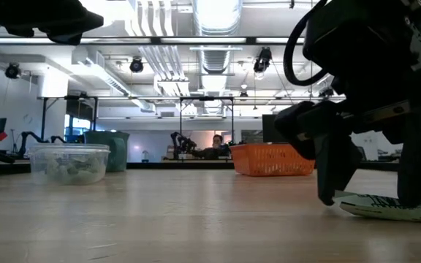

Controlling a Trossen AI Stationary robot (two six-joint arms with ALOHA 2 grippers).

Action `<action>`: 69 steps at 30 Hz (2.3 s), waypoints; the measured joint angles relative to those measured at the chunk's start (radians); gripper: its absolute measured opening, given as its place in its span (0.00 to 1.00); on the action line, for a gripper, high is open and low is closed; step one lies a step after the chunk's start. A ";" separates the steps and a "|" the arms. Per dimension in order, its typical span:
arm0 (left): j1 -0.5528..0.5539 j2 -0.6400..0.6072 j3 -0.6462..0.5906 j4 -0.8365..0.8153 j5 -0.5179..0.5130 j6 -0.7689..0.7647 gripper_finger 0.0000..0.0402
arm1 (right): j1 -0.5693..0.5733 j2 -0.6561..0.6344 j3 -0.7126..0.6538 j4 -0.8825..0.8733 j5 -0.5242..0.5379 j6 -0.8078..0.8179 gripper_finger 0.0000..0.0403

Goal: Pick and place items into bin
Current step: Put the light green stevia packet into the orange bin

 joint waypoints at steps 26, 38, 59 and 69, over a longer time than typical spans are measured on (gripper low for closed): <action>0.000 0.002 0.000 -0.001 0.000 0.000 0.33 | 0.007 0.000 0.001 -0.004 -0.004 -0.112 0.13; 0.001 0.002 0.000 -0.001 0.000 0.000 0.33 | 0.007 0.000 0.002 -0.004 -0.003 -0.142 0.02; 0.001 -0.003 0.000 0.001 0.000 0.018 0.33 | 0.005 -0.291 0.004 -0.239 0.308 -0.309 0.02; 0.001 -0.003 0.000 0.001 -0.001 0.019 0.33 | -0.109 -0.425 -0.002 -0.298 0.682 -0.511 0.02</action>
